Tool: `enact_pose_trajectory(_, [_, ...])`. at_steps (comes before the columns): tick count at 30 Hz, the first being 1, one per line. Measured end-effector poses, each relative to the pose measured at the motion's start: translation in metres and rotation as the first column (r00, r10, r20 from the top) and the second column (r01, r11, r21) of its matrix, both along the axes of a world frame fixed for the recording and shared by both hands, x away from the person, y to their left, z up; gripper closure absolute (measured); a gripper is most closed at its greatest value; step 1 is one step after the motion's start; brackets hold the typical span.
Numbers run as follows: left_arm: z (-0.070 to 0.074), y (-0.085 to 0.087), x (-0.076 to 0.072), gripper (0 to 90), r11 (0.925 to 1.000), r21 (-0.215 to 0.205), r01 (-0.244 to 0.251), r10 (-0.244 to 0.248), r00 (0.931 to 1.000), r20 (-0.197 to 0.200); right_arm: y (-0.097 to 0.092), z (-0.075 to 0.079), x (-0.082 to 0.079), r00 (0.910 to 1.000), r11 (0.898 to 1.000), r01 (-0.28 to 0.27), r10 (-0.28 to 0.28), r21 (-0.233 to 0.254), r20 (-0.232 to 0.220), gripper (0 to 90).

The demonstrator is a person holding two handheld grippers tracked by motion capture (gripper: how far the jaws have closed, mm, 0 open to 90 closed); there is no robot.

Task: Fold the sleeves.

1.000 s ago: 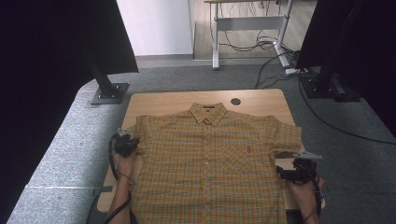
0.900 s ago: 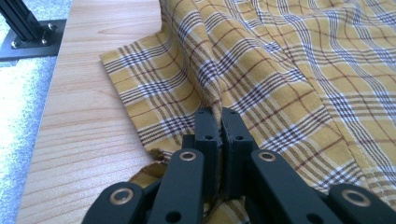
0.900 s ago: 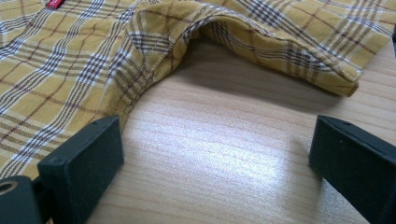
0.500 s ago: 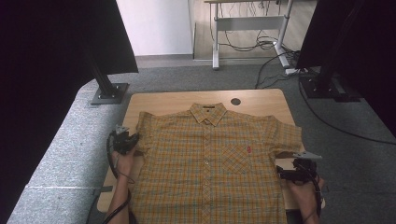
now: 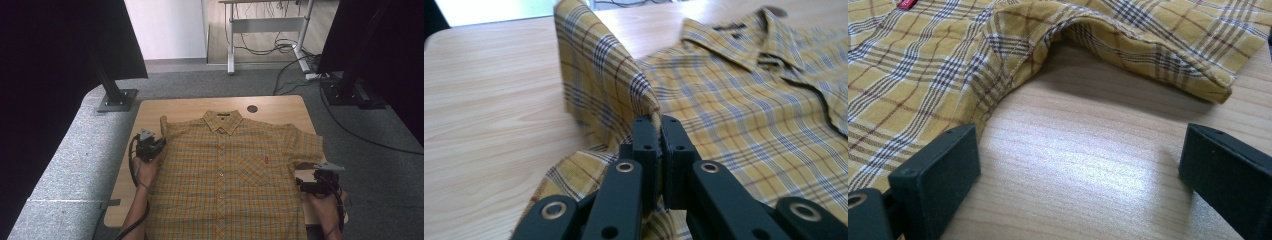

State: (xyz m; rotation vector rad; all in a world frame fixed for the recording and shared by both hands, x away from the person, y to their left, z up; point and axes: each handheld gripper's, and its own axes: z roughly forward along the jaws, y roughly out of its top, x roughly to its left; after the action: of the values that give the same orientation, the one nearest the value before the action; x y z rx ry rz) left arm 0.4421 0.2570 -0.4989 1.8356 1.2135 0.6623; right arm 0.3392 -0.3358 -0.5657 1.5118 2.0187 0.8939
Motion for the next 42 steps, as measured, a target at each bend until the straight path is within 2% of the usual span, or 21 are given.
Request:
enact_pose_trajectory(1, [-0.004,-0.011,0.001,86.5,0.9985,0.049,0.025,-0.025,0.9997,-0.006,0.000,0.000,0.000,1.0000,1.000,0.000,0.000,0.000,0.000,2.5])
enact_pose_trajectory(2, [-0.004,-0.011,0.001,86.3,0.9985,0.049,0.025,-0.025,0.9997,-0.006,0.000,0.000,0.000,1.0000,1.000,0.000,0.000,0.000,0.000,2.5])
enact_pose_trajectory(3, [-0.008,-0.021,0.002,86.1,0.9957,0.081,0.044,-0.043,0.9990,-0.013,0.000,0.000,0.000,1.0000,1.000,0.000,0.000,0.000,0.000,2.5])
enact_pose_trajectory(6, [-0.013,-0.028,0.002,85.1,0.9924,0.108,0.060,-0.058,0.9981,-0.021,0.000,0.000,0.000,1.0000,1.000,0.000,0.000,0.000,0.000,2.5])
enact_pose_trajectory(7, [-0.019,-0.038,0.003,84.5,0.9869,0.139,0.082,-0.077,0.9963,-0.038,0.000,0.000,0.000,1.0000,1.000,0.000,0.000,0.000,0.000,2.5])
enact_pose_trajectory(8, [-0.019,-0.038,0.003,84.1,0.9869,0.139,0.082,-0.077,0.9963,-0.038,0.000,0.000,0.000,1.0000,1.000,0.000,0.000,0.000,0.000,2.5])
enact_pose_trajectory(9, [-0.025,-0.045,0.004,83.8,0.9825,0.159,0.097,-0.089,0.9944,-0.058,0.000,0.000,0.000,1.0000,1.000,0.000,0.000,0.000,0.000,2.4])
enact_pose_trajectory(11, [-0.028,-0.048,0.005,83.3,0.9813,0.163,0.102,-0.092,0.9934,-0.068,0.000,0.000,0.000,1.0000,1.000,0.000,0.000,0.000,0.000,2.4])
enact_pose_trajectory(13, [-0.038,-0.055,0.007,82.6,0.9774,0.179,0.112,-0.094,0.9902,-0.103,0.000,0.000,0.000,1.0000,1.000,0.000,0.000,0.000,0.000,2.5])
enact_pose_trajectory(16, [-0.044,-0.058,0.008,80.8,0.9756,0.186,0.116,-0.093,0.9874,-0.128,0.000,0.000,0.000,1.0000,1.000,0.000,0.000,0.000,0.000,2.4])
enact_pose_trajectory(18, [-0.046,-0.058,0.008,79.7,0.9782,0.176,0.110,-0.089,0.9885,-0.122,0.000,0.000,0.000,1.0000,1.000,0.000,0.000,0.000,0.000,2.4])
enact_pose_trajectory(19, [-0.046,-0.057,0.008,78.5,0.9808,0.158,0.114,-0.093,0.9867,-0.133,0.000,0.000,0.000,1.0000,1.000,-0.001,0.001,0.000,0.000,2.4])
enact_pose_trajectory(24, [-0.044,-0.058,0.007,66.7,0.9837,0.130,0.124,-0.105,0.9841,-0.143,0.000,0.000,0.000,1.0000,1.000,-0.001,0.001,0.000,0.000,2.4])
enact_pose_trajectory(25, [-0.042,-0.058,0.006,64.0,0.9862,0.108,0.126,-0.110,0.9837,-0.142,0.000,0.000,0.000,1.0000,1.000,-0.002,0.002,0.000,0.000,2.5])
enact_pose_trajectory(30, [-0.033,-0.059,0.003,55.8,0.9886,0.088,0.122,-0.112,0.9868,-0.118,0.000,0.000,0.000,1.0000,1.000,-0.002,0.002,0.000,0.000,2.4])
enact_pose_trajectory(31, [-0.026,-0.058,0.002,54.8,0.9905,0.071,0.118,-0.111,0.9886,-0.102,0.000,0.000,0.000,1.0000,1.000,-0.003,0.003,0.000,0.000,2.4])
enact_pose_trajectory(34, [-0.020,-0.056,0.001,51.0,0.9925,0.051,0.111,-0.107,0.9902,-0.090,0.000,0.000,0.000,1.0000,1.000,-0.003,0.003,0.000,0.000,2.4])
enact_pose_trajectory(35, [-0.014,-0.052,0.001,49.6,0.9945,0.027,0.101,-0.098,0.9921,-0.078,0.000,0.000,0.000,1.0000,1.000,-0.004,0.004,0.000,0.000,2.4])
enact_pose_trajectory(36, [-0.014,-0.052,0.001,48.7,0.9945,0.027,0.101,-0.098,0.9921,-0.078,0.000,0.000,0.000,1.0000,1.000,-0.004,0.004,0.000,0.000,2.4])
enact_pose_trajectory(39, [-0.004,-0.045,-0.001,46.6,0.9960,-0.013,0.088,-0.089,0.9944,-0.057,0.000,0.000,0.000,1.0000,1.000,-0.004,0.004,0.000,0.000,2.4])
enact_pose_trajectory(42, [-0.001,-0.043,-0.002,45.6,0.9955,-0.025,0.091,-0.093,0.9943,-0.054,0.000,0.000,0.000,1.0000,1.000,-0.004,0.004,0.000,0.000,2.4])
